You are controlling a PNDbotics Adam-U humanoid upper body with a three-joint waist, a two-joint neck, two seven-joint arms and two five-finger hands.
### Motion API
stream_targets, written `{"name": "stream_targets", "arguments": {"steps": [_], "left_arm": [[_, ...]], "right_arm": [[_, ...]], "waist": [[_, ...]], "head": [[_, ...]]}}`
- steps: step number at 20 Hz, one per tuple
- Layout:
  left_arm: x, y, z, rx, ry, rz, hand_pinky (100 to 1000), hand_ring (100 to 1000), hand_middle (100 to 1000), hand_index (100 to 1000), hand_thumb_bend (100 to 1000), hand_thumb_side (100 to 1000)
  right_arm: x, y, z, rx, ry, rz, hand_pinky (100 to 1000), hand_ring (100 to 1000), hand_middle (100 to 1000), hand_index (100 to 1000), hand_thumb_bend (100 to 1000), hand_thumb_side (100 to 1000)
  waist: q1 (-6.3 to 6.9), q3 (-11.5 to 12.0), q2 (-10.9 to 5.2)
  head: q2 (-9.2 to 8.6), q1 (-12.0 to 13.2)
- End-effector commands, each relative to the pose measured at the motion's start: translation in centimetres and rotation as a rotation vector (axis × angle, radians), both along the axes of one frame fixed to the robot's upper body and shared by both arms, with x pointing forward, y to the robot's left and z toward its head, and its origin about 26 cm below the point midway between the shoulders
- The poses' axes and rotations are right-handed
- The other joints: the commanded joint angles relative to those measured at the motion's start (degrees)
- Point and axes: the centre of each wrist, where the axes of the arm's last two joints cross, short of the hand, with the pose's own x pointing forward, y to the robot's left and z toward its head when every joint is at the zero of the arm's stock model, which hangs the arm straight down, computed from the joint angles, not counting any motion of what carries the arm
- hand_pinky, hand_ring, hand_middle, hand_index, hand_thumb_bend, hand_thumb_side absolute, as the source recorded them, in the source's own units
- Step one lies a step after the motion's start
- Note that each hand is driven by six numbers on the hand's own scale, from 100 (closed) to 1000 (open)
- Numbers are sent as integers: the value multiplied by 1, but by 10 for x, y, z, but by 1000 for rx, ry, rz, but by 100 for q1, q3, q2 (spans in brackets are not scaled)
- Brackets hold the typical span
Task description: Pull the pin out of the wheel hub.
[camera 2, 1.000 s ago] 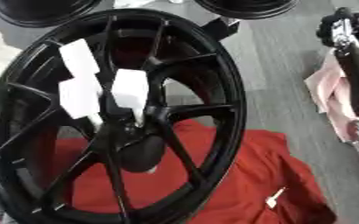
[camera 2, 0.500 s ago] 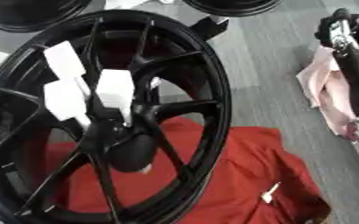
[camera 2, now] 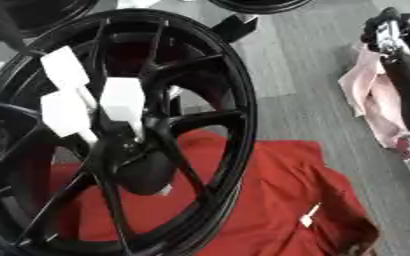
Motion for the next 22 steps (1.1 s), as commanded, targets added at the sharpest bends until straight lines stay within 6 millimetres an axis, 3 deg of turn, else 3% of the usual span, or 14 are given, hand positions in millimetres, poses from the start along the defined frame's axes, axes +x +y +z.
{"name": "stream_targets", "arguments": {"steps": [1,5,9,22], "left_arm": [[7,-4,5,18,-16,4,851,804,777,868,128,782],[13,-7,10,18,-41,-8,864,834,793,882,163,721],[12,-11,17,30,-93,-61,884,857,821,890,296,499],[21,-13,24,78,-167,-115,887,853,818,851,392,102]], "right_arm": [[-2,-1,11,-46,-32,0,761,686,597,628,100,641],[-2,-1,11,-43,-30,1,761,686,596,627,100,641],[-2,0,10,-38,-27,6,761,686,596,627,100,644],[-2,2,8,-19,-17,17,761,684,596,625,100,655]], "waist": [[-27,-8,-160],[-41,-5,-160],[-67,-5,-154],[-115,-48,-111]], "head": [[13,16],[24,4],[35,0],[47,45]]}}
